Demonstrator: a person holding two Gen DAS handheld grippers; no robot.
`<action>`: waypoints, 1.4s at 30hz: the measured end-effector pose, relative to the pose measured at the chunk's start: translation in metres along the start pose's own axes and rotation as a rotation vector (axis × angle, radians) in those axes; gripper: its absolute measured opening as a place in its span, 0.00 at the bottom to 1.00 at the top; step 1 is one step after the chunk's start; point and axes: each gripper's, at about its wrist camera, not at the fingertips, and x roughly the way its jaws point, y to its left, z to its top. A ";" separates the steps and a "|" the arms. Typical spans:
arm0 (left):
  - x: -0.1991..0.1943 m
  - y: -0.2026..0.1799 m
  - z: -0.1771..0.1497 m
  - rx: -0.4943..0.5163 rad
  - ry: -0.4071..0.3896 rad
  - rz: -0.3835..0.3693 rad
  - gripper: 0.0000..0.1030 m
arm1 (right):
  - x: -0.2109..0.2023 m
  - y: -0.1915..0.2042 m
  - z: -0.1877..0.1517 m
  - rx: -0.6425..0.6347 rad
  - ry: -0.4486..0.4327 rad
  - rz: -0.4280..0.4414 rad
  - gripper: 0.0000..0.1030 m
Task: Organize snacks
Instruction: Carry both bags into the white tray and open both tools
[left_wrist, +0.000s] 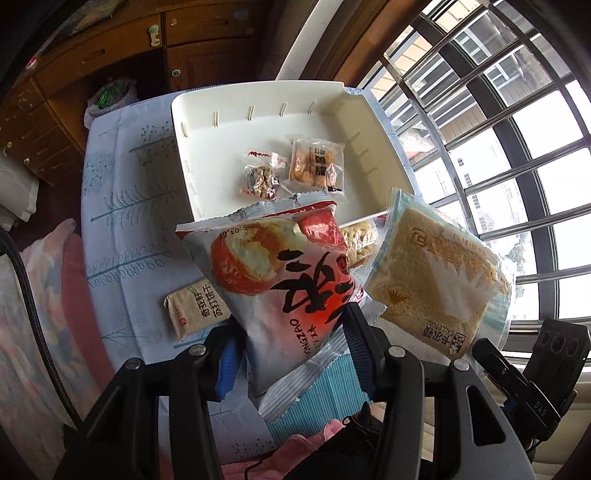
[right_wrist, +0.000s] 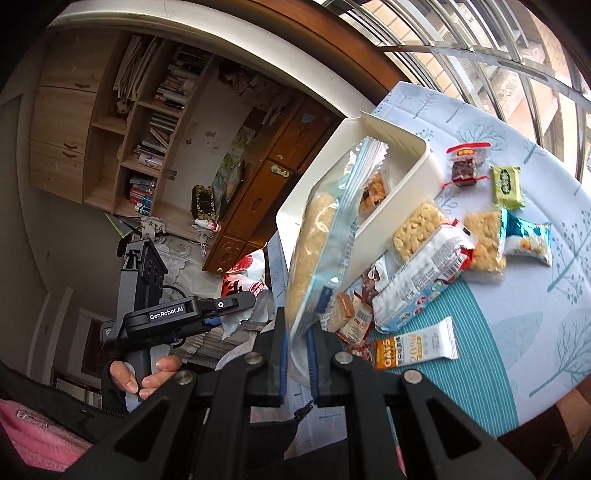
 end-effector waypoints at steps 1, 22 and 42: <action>0.001 -0.001 0.005 -0.004 -0.004 0.004 0.49 | 0.004 0.001 0.007 -0.009 0.005 0.004 0.08; 0.063 0.016 0.078 -0.199 -0.092 0.055 0.49 | 0.123 -0.013 0.118 -0.173 0.258 0.003 0.09; 0.094 0.012 0.077 -0.246 -0.097 0.116 0.61 | 0.186 -0.024 0.147 -0.360 0.421 -0.183 0.30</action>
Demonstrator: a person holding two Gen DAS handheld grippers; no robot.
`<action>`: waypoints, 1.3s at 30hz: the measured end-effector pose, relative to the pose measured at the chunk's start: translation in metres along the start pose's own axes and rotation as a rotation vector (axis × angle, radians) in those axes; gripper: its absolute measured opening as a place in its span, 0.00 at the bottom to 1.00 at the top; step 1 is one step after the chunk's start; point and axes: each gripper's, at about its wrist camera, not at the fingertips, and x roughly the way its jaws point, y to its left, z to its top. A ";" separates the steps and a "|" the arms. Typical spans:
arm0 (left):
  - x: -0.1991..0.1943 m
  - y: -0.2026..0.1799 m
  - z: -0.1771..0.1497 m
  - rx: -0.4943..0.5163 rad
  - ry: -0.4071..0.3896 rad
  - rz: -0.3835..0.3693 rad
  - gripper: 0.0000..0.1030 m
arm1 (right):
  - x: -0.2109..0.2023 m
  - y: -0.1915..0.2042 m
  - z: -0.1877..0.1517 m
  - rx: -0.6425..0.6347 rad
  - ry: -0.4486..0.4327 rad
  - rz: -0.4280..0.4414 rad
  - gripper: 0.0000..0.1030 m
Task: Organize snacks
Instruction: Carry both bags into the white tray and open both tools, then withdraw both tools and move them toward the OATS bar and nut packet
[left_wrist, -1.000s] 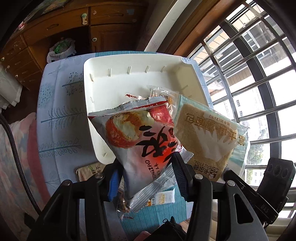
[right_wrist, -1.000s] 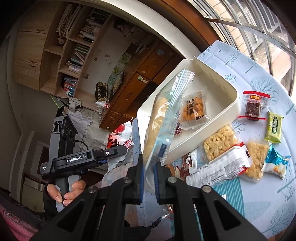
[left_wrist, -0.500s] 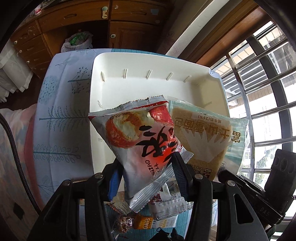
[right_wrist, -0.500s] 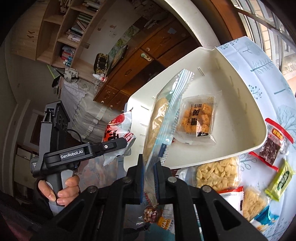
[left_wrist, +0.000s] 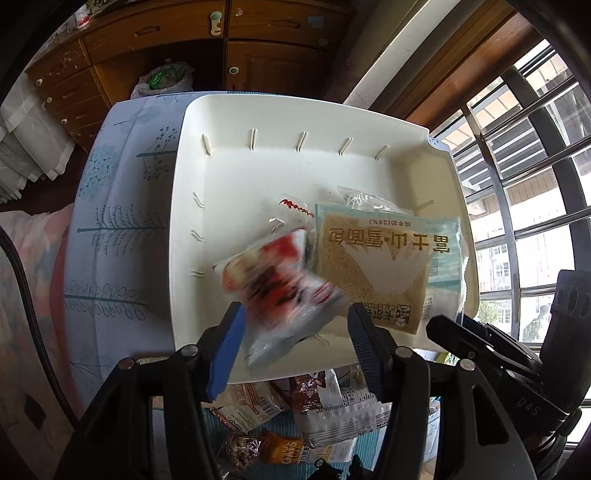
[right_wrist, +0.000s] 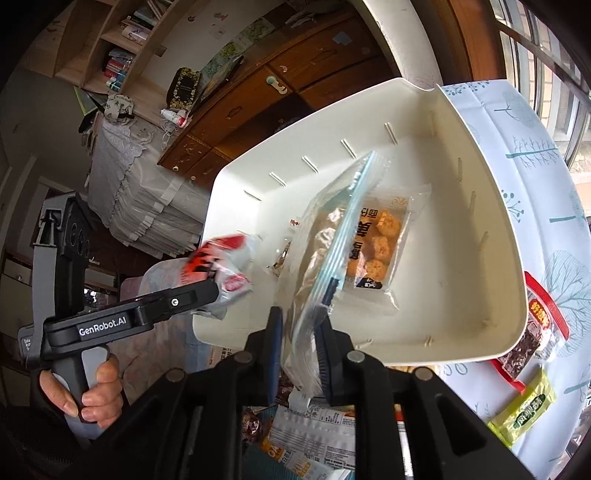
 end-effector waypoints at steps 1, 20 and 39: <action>-0.002 -0.001 -0.001 0.005 -0.004 -0.002 0.67 | -0.002 -0.001 -0.001 0.002 -0.008 -0.012 0.44; -0.089 0.010 -0.050 0.129 -0.115 -0.067 0.69 | -0.062 0.033 -0.042 0.072 -0.172 -0.111 0.56; -0.146 0.039 -0.144 0.312 -0.163 -0.122 0.74 | -0.103 0.082 -0.154 0.179 -0.383 -0.179 0.56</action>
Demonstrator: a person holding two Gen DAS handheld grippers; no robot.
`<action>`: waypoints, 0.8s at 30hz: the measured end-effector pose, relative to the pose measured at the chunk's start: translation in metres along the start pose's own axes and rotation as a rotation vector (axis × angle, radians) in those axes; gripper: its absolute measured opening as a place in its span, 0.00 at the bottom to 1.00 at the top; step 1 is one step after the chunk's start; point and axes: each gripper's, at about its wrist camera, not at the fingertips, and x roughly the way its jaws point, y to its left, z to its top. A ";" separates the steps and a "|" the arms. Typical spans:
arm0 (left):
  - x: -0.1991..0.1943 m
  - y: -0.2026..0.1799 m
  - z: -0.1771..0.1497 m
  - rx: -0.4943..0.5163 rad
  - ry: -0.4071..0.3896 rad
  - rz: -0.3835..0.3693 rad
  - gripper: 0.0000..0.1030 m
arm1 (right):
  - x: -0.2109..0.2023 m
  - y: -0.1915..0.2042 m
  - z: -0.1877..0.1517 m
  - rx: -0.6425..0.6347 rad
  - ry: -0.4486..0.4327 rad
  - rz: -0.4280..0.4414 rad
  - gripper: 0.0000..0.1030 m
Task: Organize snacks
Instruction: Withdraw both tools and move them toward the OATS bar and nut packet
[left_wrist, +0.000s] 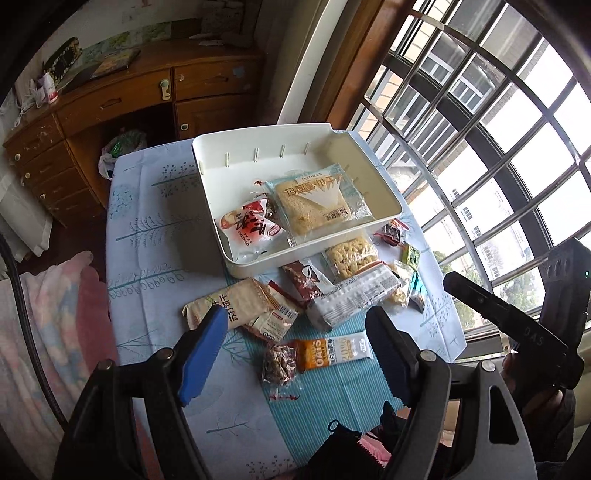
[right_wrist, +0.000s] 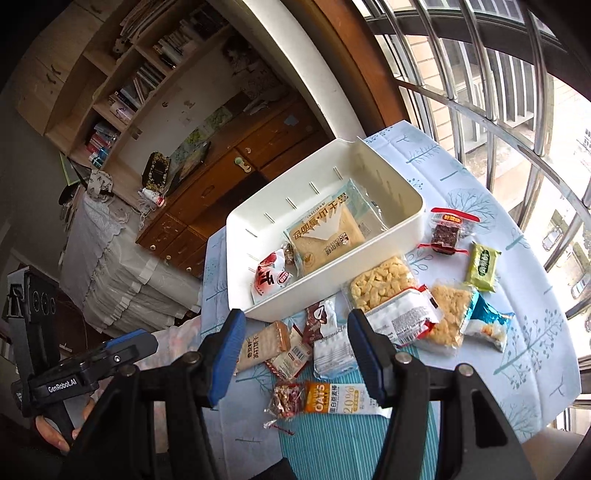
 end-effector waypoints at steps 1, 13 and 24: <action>0.000 -0.001 -0.004 0.006 0.004 0.000 0.74 | -0.003 0.000 -0.006 0.000 -0.007 -0.012 0.56; 0.024 -0.002 -0.046 0.051 0.099 0.019 0.74 | -0.020 0.005 -0.071 -0.140 -0.046 -0.214 0.56; 0.071 0.004 -0.067 0.006 0.215 0.071 0.74 | -0.008 0.019 -0.103 -0.398 0.032 -0.356 0.56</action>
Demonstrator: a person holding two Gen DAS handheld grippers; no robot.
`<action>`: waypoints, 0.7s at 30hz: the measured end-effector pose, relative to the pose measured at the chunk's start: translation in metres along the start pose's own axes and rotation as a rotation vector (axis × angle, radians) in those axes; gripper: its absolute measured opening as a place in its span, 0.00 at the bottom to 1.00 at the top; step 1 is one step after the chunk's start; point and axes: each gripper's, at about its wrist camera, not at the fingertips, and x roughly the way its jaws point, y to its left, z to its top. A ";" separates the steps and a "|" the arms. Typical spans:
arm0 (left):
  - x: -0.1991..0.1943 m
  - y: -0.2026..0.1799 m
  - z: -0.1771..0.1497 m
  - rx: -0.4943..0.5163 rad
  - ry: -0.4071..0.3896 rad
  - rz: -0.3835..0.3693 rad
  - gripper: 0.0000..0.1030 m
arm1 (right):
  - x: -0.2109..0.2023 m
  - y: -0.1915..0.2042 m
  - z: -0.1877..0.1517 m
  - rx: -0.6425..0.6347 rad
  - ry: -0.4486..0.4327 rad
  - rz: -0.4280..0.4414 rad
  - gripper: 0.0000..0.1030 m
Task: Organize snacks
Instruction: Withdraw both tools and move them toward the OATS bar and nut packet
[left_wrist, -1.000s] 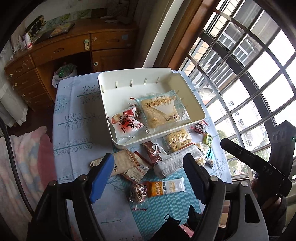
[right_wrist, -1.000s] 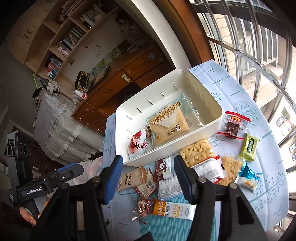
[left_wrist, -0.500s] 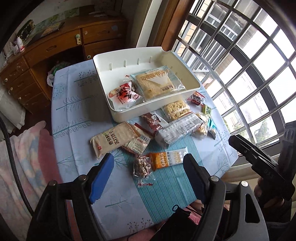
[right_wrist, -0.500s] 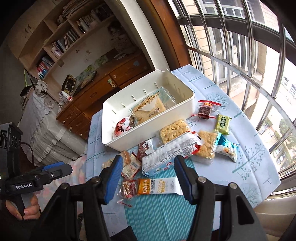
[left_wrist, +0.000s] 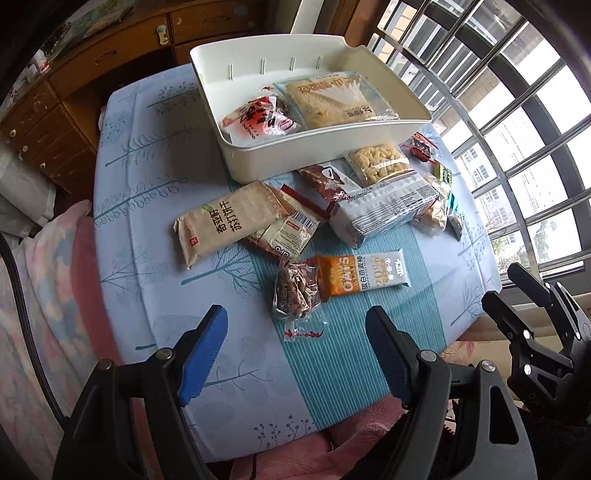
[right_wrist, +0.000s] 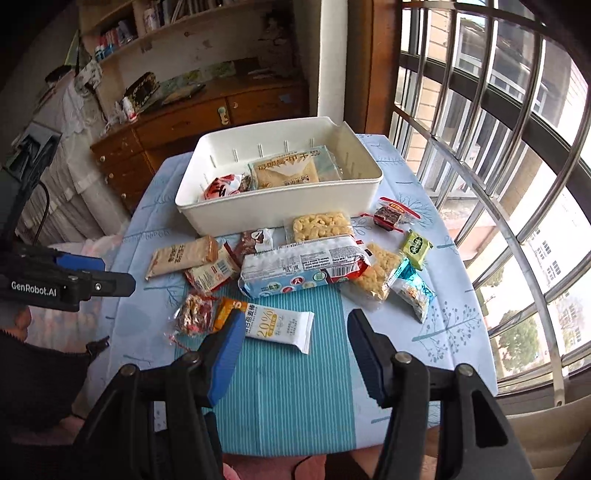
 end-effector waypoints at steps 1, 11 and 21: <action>0.004 0.001 -0.001 -0.008 0.009 0.008 0.74 | 0.001 0.002 -0.001 -0.022 0.010 0.001 0.56; 0.045 0.007 -0.003 -0.083 0.069 0.005 0.74 | 0.020 0.029 -0.008 -0.325 0.087 -0.037 0.56; 0.084 0.007 0.005 -0.163 0.130 -0.002 0.74 | 0.035 0.039 -0.006 -0.555 0.105 -0.018 0.56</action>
